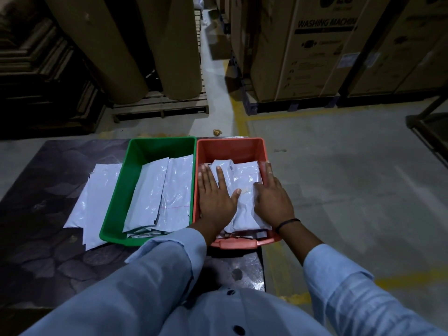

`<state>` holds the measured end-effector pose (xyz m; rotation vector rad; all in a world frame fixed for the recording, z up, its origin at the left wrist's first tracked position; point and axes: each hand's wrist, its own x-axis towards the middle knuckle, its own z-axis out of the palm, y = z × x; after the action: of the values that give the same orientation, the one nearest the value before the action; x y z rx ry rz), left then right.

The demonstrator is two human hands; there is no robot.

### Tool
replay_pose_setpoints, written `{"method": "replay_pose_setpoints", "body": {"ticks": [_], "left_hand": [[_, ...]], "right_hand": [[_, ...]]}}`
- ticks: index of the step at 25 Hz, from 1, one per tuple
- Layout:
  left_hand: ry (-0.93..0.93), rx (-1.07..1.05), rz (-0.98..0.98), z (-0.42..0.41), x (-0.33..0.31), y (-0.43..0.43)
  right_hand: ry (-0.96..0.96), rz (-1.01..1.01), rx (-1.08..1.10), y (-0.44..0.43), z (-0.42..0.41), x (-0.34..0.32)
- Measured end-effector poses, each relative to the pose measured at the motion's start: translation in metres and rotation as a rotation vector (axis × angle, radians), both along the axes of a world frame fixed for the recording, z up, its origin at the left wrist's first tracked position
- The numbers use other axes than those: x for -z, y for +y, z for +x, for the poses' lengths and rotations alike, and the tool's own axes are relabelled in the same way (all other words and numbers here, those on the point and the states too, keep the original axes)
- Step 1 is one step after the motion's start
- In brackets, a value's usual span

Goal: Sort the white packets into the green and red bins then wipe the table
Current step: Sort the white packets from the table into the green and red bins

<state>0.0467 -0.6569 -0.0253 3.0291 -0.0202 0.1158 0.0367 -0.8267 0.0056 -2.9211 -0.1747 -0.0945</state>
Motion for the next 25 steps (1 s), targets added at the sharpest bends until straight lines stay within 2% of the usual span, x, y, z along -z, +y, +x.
{"method": "replay_pose_setpoints", "body": {"ticks": [10,19,22,25], "left_hand": [[0.093,-0.012,0.133,0.000,-0.018,-0.001],[0.016,-0.034,-0.048,-0.022,-0.060,0.013],[-0.007,-0.084,-0.112,-0.023,-0.073,0.040],[-0.037,-0.157,-0.172,-0.021,-0.083,0.080]], "right_hand": [[0.004,0.013,0.008,0.001,-0.003,-0.001],[-0.032,0.023,0.044,0.008,0.005,-0.003],[-0.112,0.065,0.049,0.029,0.009,-0.015],[-0.111,0.092,-0.021,0.063,0.011,-0.021]]}}
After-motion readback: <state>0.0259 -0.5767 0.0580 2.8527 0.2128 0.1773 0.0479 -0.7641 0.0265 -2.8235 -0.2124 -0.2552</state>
